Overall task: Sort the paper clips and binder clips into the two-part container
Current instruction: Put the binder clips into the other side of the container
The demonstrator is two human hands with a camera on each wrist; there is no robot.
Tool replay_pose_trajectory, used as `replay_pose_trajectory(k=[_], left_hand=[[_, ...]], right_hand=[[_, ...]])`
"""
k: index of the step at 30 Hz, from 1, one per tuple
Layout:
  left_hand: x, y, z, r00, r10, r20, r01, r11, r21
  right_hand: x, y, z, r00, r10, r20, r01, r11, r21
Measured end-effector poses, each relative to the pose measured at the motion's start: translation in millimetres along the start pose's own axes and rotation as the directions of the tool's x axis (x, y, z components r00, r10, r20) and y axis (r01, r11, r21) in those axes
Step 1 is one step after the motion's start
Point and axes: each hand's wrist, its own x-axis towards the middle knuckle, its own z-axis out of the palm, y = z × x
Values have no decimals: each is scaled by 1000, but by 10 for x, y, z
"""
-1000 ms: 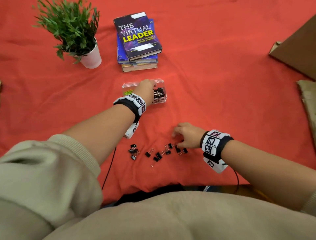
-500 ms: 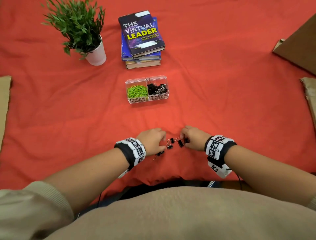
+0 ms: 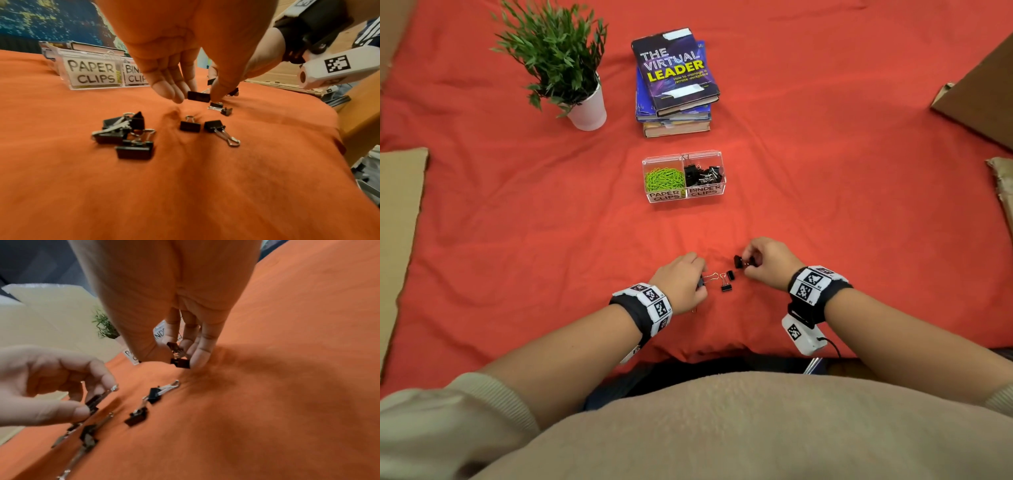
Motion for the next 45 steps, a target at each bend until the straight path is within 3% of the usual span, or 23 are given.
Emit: replay_pose_trajectory(k=[4,8,13,17,21,24,27,32,37,41,45], left_hand=[[-78,-78,14,997,-34,65,31,998,52],[-114,-61,98,993,-48,111,38,995,88],[-108,-15,119,996,-44,78,33,990,134],[-111,-19,129,996,-54,67,47,994,103],[-90,-35,121,996,-60,65,59,998,20],[-81,-42,124,997,-39,62,39,999,3],[-75,-50,136,995,-58,76,57,998,10],[-73,-69,138,991,-47,123,40,998,58],[-100,-104,170,991,4,135,-19,994,107],[-99,-106,164,988,36,149,-59,987,152],[-68,-133,144,988,26,149,-51,984,170]], right_hand=[[30,-171,171,993,-93,70,98,992,-75],[26,-186,314,981,-84,175,128,957,-258],[-19,-165,347,973,-95,210,178,889,-423],[-16,-187,349,972,-97,212,185,876,-445],[66,-197,292,976,-110,188,164,940,-299],[180,-249,132,993,20,113,-15,999,-46],[316,-326,-104,976,135,173,-171,962,213],[759,-613,-503,993,118,-27,-101,931,350],[1293,-917,-622,965,26,-260,-1,995,98],[1505,-945,-525,978,-31,-205,15,997,-77],[1260,-941,-411,965,-223,-139,193,960,-205]])
